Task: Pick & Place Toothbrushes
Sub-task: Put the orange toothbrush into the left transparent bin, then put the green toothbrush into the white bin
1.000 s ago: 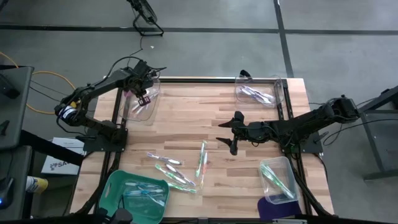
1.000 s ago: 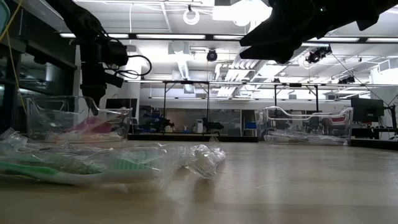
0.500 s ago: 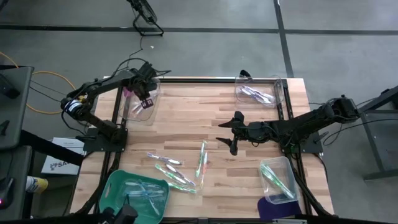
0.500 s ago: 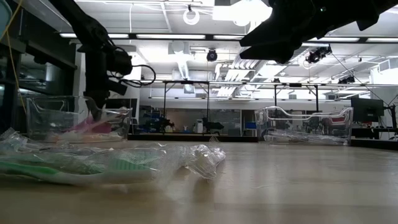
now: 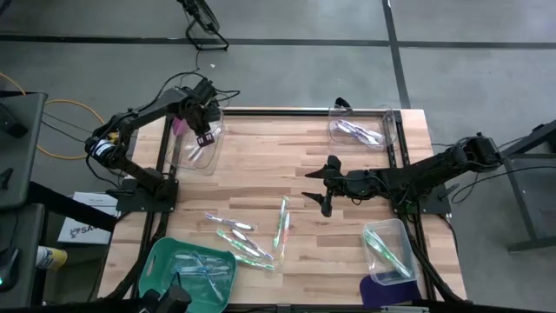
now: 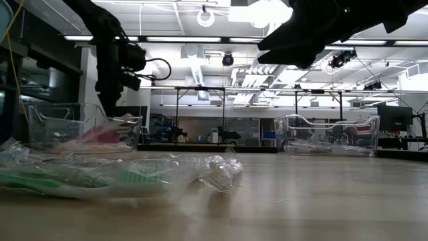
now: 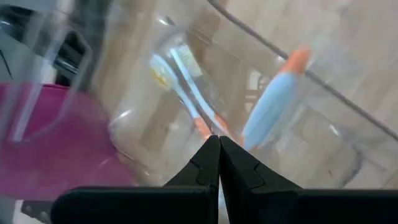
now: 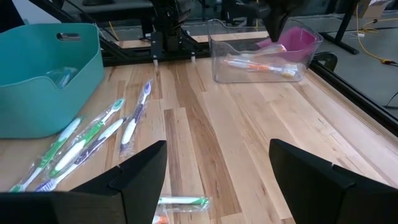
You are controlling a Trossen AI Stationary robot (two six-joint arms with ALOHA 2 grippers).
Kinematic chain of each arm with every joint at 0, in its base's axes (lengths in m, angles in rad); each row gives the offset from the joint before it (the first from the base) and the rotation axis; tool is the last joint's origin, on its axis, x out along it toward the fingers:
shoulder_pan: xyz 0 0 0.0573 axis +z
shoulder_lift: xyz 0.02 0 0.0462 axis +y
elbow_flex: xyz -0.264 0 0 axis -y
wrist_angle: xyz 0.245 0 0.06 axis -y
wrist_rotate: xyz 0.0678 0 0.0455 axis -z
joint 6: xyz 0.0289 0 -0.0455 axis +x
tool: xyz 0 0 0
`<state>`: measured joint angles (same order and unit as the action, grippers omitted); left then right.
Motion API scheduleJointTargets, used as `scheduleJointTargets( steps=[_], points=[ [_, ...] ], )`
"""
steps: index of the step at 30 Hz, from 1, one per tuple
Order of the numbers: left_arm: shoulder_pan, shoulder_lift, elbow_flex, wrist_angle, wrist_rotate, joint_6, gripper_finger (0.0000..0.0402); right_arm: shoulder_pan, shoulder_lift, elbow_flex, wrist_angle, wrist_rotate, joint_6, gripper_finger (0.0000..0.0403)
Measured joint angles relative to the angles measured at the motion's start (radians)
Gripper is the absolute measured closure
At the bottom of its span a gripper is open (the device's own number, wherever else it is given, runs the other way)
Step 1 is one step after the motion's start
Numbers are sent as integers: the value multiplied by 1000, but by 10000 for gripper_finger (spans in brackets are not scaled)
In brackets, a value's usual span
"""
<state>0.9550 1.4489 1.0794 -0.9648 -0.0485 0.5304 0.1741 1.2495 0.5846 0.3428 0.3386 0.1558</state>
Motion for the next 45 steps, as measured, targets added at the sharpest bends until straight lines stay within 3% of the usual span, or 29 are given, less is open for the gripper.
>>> scheduleJointTargets(
  steps=[8,16,21,31,38,45],
  points=[
    [-36,-31,23,-30,190,106,399,0,0,0,-11,0,0,128],
    [-147,-30,23,8,217,138,399,0,0,0,-11,1,3,128],
    [-171,-28,23,83,142,119,399,0,0,0,-11,1,5,128],
    [-170,27,23,78,108,101,399,0,0,0,-21,2,5,128],
    [-169,50,22,98,-183,44,399,0,0,0,-20,2,9,128],
    [-169,46,22,135,-233,18,399,0,0,0,-20,3,8,128]
  ],
)
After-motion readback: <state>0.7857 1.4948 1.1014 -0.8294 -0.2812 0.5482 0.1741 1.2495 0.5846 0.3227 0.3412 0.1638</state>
